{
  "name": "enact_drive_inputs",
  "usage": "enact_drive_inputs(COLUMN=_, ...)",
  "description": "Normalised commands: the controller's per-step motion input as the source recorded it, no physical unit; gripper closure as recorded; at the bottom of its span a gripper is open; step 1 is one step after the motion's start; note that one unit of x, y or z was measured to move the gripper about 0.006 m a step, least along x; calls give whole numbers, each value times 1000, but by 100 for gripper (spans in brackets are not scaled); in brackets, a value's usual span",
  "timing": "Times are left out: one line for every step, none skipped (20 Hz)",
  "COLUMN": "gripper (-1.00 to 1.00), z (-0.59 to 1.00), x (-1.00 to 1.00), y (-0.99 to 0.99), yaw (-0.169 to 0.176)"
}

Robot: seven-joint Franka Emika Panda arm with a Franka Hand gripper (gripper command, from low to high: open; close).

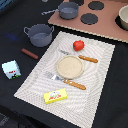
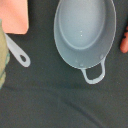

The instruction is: Interact with the objects in diverse but meaningful ways.

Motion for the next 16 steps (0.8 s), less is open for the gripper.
enact_drive_inputs(gripper=-100, z=-174, x=23, y=-506, yaw=46)
enact_drive_inputs(gripper=-100, z=-203, x=0, y=-440, yaw=65)
enact_drive_inputs(gripper=-100, z=-203, x=0, y=-389, yaw=86)
enact_drive_inputs(gripper=-100, z=-197, x=-34, y=-414, yaw=83)
enact_drive_inputs(gripper=-100, z=-214, x=-17, y=-366, yaw=72)
enact_drive_inputs(gripper=-100, z=-214, x=0, y=-349, yaw=71)
enact_drive_inputs(gripper=-100, z=-229, x=0, y=-337, yaw=71)
enact_drive_inputs(gripper=-100, z=-243, x=-3, y=-351, yaw=74)
enact_drive_inputs(gripper=-100, z=-303, x=-34, y=-337, yaw=71)
enact_drive_inputs(gripper=-100, z=-377, x=-123, y=-331, yaw=48)
enact_drive_inputs(gripper=-100, z=-411, x=-123, y=-317, yaw=45)
enact_drive_inputs(gripper=-100, z=-423, x=-131, y=-303, yaw=45)
enact_drive_inputs(gripper=-100, z=-414, x=-154, y=-283, yaw=42)
enact_drive_inputs(gripper=-100, z=-426, x=-134, y=-257, yaw=33)
enact_drive_inputs(gripper=-100, z=-460, x=-146, y=-254, yaw=6)
enact_drive_inputs(gripper=-100, z=-486, x=-143, y=-260, yaw=0)
